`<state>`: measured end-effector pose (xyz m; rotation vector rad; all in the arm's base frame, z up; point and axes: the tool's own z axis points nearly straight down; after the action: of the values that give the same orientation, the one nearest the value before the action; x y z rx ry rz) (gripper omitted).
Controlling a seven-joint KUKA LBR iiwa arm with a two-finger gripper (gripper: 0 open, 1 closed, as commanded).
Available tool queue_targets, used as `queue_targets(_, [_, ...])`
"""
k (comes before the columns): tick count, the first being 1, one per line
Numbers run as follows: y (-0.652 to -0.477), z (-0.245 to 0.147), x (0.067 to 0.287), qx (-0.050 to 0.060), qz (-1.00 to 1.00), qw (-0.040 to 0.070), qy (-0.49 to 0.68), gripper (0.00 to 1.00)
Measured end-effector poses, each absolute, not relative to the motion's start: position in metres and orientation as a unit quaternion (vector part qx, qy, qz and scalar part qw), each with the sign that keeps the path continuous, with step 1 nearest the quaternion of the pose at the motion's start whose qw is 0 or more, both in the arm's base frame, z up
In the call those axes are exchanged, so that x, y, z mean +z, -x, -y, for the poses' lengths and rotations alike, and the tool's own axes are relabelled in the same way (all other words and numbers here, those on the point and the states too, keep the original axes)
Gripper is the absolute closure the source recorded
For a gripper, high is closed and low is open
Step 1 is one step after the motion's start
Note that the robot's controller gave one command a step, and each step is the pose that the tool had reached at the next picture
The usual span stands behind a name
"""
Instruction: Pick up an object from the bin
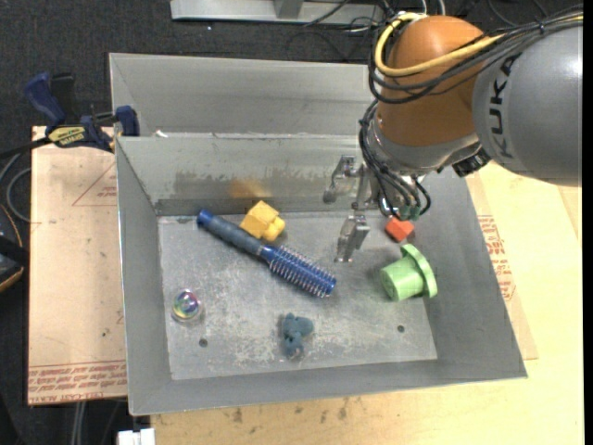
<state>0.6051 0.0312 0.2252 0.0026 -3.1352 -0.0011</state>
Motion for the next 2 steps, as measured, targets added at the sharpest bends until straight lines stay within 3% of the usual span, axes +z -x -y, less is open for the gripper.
queue_targets(1, [-0.5759, -0.0756, 0.0754, 0.0, 0.997, -0.004, -0.072, 0.0])
queue_targets(2, [-0.5782, -0.0761, 0.0798, -0.001, 0.997, -0.008, -0.071, 1.0])
